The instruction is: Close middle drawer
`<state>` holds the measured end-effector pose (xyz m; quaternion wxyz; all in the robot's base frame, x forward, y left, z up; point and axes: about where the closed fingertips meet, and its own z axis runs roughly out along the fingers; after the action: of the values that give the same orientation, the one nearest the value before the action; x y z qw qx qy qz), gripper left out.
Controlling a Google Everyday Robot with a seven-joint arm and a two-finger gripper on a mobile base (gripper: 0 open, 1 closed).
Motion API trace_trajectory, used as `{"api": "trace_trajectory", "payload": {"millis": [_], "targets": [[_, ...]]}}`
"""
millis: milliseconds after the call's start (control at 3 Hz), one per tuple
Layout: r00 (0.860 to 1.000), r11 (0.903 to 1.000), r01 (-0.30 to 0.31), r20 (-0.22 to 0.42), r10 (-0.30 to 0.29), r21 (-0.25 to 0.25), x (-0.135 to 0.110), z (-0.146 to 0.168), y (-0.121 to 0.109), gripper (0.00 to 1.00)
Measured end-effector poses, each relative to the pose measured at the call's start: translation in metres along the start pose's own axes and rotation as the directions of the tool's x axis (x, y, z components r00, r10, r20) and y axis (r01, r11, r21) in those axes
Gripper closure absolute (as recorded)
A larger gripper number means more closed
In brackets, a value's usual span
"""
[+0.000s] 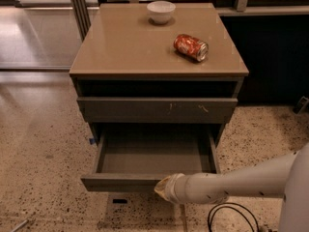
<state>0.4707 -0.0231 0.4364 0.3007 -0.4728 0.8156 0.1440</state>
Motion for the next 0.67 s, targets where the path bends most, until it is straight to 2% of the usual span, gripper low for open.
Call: {"api": "trace_trajectory", "payload": {"millis": [333, 667], "targets": [[1.000, 1.0000, -0.001, 0.000, 0.001, 0.001, 0.000, 0.000, 0.000, 1.00], [1.000, 0.9993, -0.027, 0.009, 0.026, 0.026, 0.004, 0.003, -0.013, 1.00]]}}
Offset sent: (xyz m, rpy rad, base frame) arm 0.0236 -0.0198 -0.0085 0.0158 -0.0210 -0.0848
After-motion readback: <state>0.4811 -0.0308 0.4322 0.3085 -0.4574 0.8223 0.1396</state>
